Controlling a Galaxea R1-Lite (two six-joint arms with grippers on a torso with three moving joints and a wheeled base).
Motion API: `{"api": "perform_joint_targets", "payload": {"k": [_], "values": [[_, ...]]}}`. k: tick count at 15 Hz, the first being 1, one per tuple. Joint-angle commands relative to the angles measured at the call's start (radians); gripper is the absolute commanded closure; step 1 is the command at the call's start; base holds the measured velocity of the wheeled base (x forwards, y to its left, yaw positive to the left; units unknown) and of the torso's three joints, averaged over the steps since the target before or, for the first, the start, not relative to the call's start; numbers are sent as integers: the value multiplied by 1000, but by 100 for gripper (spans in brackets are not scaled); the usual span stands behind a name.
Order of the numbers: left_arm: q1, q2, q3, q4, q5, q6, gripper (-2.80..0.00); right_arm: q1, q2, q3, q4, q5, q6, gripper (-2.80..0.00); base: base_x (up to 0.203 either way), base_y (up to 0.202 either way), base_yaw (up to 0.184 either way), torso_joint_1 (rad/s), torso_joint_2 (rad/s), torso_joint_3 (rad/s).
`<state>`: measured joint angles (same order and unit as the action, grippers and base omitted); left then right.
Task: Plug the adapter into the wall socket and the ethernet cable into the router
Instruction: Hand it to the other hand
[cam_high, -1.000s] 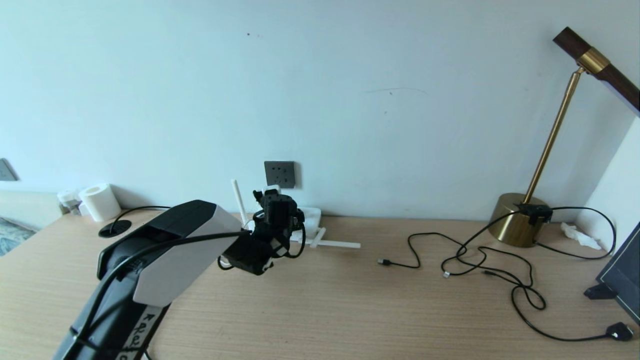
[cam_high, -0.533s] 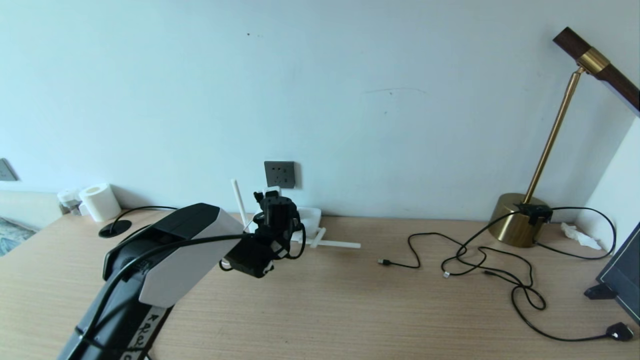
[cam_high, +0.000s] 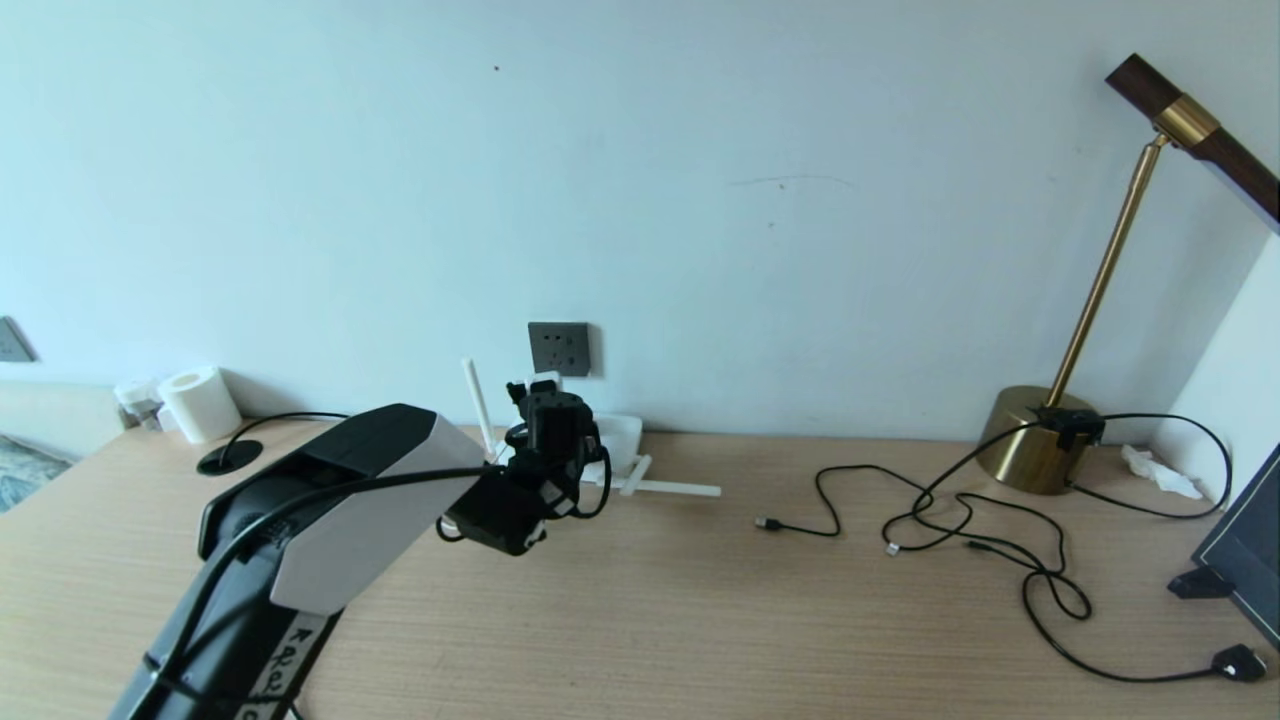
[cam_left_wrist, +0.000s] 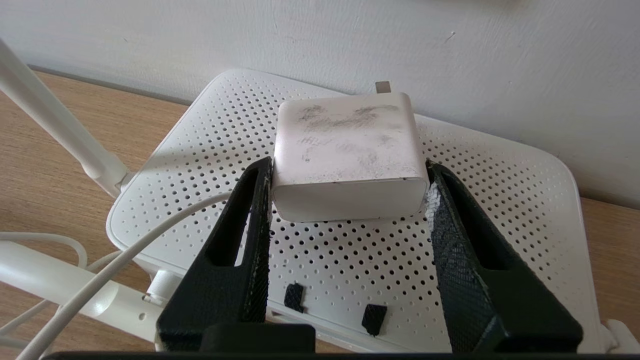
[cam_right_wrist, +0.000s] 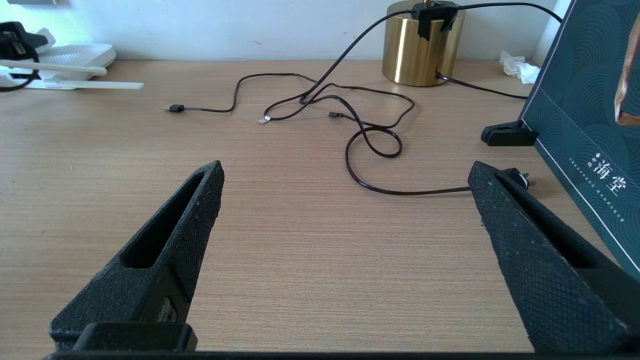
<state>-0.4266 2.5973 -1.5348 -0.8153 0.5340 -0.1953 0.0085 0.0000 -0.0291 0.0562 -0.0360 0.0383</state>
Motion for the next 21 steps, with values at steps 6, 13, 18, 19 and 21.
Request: {"api": "perform_joint_targets", "payload": {"k": [6,13,18,19,21], "values": [[13,-326,220,28,-191,-256,0,1,0,0,1,-1,0,-280,0,0,0,0,0,0],[254,-524,469,72,-912,-875,0,1,0,1,1,0,0,-280,0,0,0,0,0,0],[399,-564,573,29,-1268,-947,0,1,0,2,1,1,0,-280,0,0,0,0,0,0],[399,-564,585,4,-1279,-946,0,1,0,0,1,1,0,-280,0,0,0,0,0,0],[396,-560,590,-19,-1287,-948,0,1,0,0,1,-1,0,-280,0,0,0,0,0,0]]}}
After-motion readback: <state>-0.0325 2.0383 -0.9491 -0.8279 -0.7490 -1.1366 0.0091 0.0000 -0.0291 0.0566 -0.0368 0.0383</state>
